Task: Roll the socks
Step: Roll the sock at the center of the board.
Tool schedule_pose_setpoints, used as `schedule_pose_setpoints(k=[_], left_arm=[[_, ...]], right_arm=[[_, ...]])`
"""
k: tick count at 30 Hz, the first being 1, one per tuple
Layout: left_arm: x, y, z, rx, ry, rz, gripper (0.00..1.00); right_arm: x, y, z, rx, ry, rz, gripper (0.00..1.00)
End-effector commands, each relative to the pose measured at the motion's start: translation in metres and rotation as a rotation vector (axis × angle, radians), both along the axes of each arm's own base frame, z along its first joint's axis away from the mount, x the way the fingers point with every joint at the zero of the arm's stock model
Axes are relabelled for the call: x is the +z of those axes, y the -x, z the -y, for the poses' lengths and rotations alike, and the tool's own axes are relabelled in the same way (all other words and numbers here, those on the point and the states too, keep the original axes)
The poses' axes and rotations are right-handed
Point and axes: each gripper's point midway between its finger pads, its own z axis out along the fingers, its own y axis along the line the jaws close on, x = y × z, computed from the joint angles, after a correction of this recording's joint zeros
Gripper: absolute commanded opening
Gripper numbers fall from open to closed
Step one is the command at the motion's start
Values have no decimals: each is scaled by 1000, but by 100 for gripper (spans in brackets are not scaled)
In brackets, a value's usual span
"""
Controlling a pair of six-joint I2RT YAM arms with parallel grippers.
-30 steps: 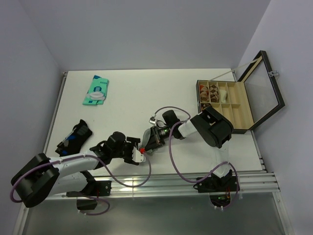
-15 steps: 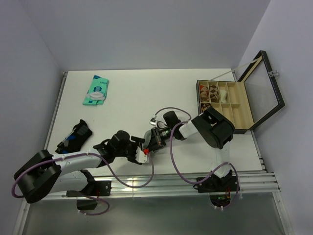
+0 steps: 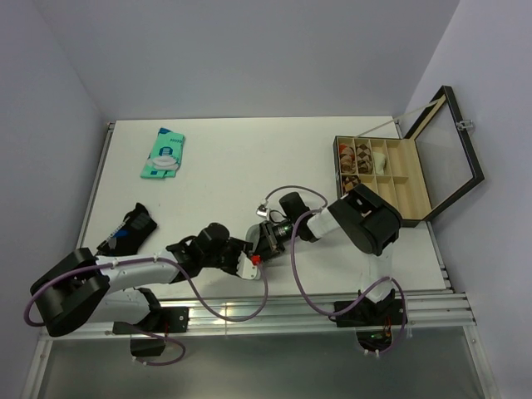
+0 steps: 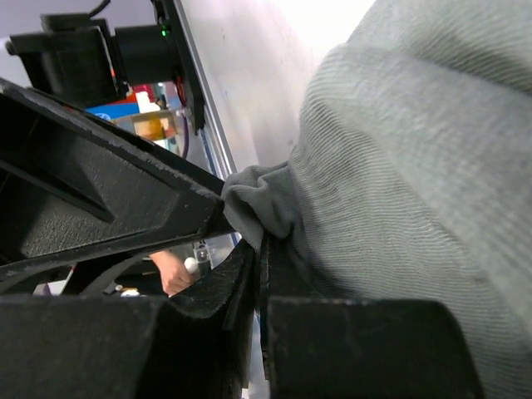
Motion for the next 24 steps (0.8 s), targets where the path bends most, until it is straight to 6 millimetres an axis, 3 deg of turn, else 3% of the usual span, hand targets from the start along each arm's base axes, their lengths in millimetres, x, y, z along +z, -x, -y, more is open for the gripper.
schedule_pose_setpoints(k=[1,13,24], left_arm=[[11,-2,12,7,19,-21,55],[2,8,25,-20,-26,-51,49],[-4,19,29,-47,-81,-117,17]], right_arm=[[17,8,2,40,-47,50,7],[22,15,10,42,-30,71,7],[6,18,19,-2,45,72,10]])
